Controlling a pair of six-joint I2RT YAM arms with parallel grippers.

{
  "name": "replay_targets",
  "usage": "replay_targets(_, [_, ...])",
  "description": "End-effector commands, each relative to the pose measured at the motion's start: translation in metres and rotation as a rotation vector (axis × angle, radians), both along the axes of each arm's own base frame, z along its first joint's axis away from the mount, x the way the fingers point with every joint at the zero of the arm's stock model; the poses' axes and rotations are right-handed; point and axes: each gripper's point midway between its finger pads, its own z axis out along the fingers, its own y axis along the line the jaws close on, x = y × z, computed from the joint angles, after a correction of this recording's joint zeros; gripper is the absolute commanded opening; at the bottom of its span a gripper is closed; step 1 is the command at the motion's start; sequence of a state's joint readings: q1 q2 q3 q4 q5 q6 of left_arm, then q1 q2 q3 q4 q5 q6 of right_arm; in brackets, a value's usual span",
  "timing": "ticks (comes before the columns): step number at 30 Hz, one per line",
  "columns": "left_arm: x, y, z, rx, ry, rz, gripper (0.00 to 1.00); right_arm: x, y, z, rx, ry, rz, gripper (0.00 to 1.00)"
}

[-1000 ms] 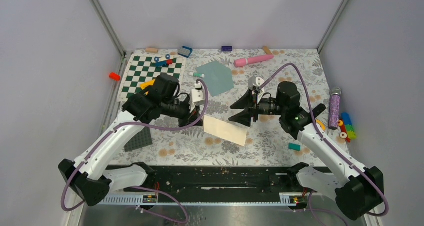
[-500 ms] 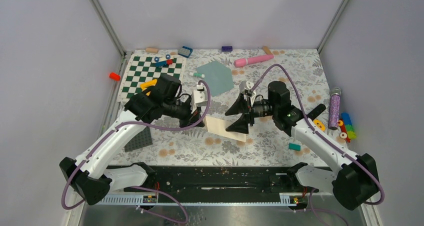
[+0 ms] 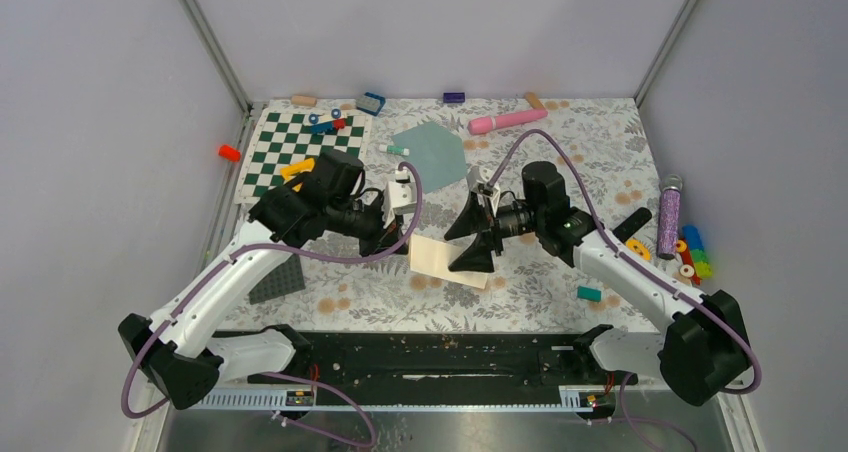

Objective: Place the letter into the envelope and seal it
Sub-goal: Fold the letter.

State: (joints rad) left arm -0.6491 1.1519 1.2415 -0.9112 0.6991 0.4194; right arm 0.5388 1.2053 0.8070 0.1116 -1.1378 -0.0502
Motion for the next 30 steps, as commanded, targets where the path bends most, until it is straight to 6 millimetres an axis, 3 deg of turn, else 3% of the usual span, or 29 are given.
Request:
replay_targets(1, [0.009,-0.005,0.021,-0.046,-0.069,0.013,0.00,-0.006,0.004,0.013,0.020,-0.036,0.059,0.88])
replay_targets(8, [0.008,-0.006,0.017,-0.043,-0.059,0.006,0.00,-0.005,0.006,0.012,0.021,-0.032,0.065,0.67])
replay_targets(13, [0.008,-0.007,0.020,-0.047,-0.060,0.007,0.00,-0.011,0.005,0.013,0.029,-0.014,0.095,0.41])
replay_targets(15, [0.008,-0.007,0.022,-0.050,-0.065,0.011,0.00,-0.012,0.005,0.012,0.027,-0.005,0.102,0.46])
replay_targets(17, [0.010,-0.006,0.023,-0.049,-0.065,0.023,0.00,-0.012,0.003,0.014,0.021,-0.017,0.095,0.65])
replay_targets(18, [0.012,-0.005,0.023,-0.048,-0.066,0.033,0.00,-0.011,0.002,0.014,0.016,-0.041,0.084,0.68])
replay_targets(22, [0.018,-0.004,0.025,-0.063,-0.047,0.072,0.00,-0.009,-0.002,0.014,-0.001,-0.099,0.045,0.58])
replay_targets(24, [0.020,-0.004,0.026,-0.070,-0.047,0.080,0.00,-0.012,-0.001,0.012,-0.002,-0.067,0.069,0.58])
replay_targets(27, [0.025,-0.002,0.030,-0.081,-0.037,0.109,0.00,-0.010,-0.002,0.010,-0.026,-0.073,0.057,0.70])
replay_targets(30, [0.044,0.002,0.026,-0.076,-0.017,0.202,0.00,-0.002,-0.008,0.014,-0.049,-0.197,0.006,0.82])
